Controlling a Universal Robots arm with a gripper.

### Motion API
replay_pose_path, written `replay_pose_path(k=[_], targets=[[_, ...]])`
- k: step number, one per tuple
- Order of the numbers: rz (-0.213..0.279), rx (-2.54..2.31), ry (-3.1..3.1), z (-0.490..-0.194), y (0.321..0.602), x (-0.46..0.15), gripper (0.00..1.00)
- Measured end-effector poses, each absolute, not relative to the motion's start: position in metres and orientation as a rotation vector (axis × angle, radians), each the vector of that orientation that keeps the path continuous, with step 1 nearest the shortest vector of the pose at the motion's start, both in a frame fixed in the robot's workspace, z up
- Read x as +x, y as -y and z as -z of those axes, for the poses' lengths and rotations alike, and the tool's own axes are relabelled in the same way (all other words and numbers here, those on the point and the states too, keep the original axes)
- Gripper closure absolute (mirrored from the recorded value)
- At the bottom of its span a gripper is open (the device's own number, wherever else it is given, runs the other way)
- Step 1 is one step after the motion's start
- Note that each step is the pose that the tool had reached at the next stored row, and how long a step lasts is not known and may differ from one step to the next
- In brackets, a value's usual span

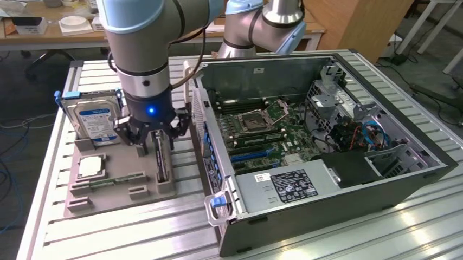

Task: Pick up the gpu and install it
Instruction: 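Pick up the gpu and move the gpu toward the slot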

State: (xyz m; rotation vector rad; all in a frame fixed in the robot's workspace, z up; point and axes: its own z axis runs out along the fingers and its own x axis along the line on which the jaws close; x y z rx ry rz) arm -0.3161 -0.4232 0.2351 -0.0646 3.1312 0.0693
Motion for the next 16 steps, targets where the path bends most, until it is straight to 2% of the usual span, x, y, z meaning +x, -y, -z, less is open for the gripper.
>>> replay_pose_path(k=[9, 16], targets=[[-0.069, -0.065, -3.131, -0.219, 0.423, -0.317, 0.41], [-0.069, -0.065, -3.131, -0.218, 0.424, -0.317, 0.41]])
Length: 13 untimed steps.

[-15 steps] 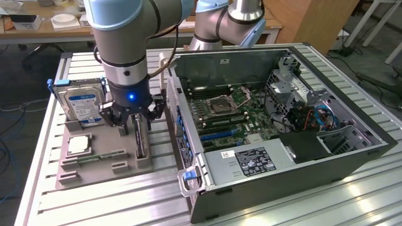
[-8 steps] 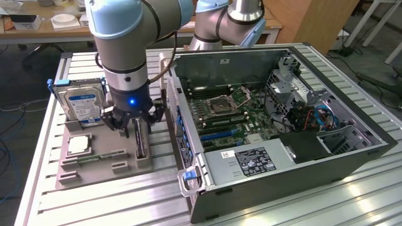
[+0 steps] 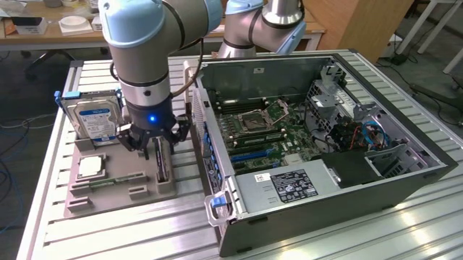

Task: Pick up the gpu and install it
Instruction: 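Pick up the gpu and move the gpu toward the slot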

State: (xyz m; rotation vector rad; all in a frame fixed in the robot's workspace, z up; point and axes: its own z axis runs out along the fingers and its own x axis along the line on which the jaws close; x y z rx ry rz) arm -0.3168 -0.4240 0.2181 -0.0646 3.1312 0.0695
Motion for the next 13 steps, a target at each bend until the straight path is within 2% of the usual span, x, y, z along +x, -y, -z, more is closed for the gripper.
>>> replay_pose_path(k=[13], targets=[[-0.069, -0.065, -3.131, -0.218, 0.4253, -0.3168, 0.43]])
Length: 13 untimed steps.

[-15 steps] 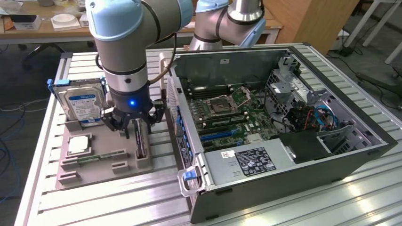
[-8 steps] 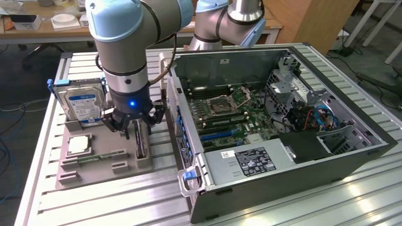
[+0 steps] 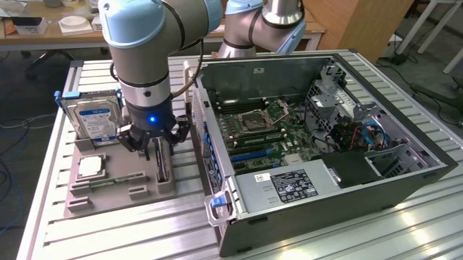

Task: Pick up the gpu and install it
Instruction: 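Pick up the gpu and move the gpu toward the slot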

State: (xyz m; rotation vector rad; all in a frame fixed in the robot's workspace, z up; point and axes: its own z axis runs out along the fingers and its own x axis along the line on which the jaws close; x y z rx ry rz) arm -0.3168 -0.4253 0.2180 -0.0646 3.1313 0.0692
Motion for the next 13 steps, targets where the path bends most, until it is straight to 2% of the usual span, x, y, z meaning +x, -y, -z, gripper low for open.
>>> replay_pose_path(k=[1, 2, 8, 9, 13], targets=[[-0.069, -0.065, -3.131, -0.218, 0.4253, -0.3168, 0.43], [-0.069, -0.065, -3.131, -0.218, 0.4253, -0.3168, 0.49], [-0.069, -0.065, -3.131, -0.2181, 0.4253, -0.3168, 0.51], [-0.069, -0.065, -3.131, -0.2181, 0.4253, -0.3167, 0.58], [-0.069, -0.065, -3.131, -0.218, 0.4253, -0.3167, 0.58]])
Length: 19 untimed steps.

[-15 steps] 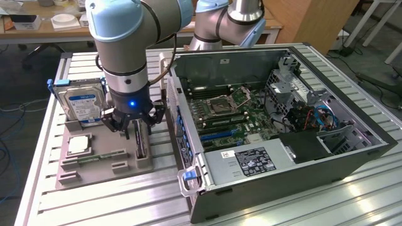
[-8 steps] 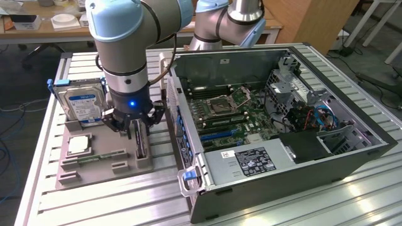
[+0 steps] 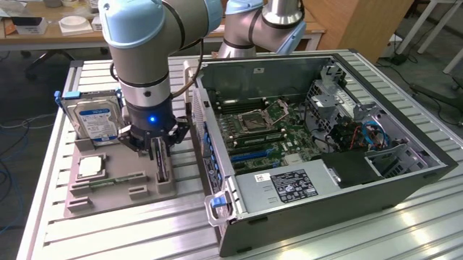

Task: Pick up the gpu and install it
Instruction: 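Pick up the gpu and move the gpu toward the slot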

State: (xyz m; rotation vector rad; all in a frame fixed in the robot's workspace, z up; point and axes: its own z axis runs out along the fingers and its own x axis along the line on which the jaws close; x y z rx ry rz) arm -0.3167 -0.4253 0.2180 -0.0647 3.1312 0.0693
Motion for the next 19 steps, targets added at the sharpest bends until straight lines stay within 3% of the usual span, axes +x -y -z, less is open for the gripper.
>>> replay_pose_path(k=[19], targets=[[-0.071, -0.064, -3.131, -0.2179, 0.4253, -0.3161, 0.58]])
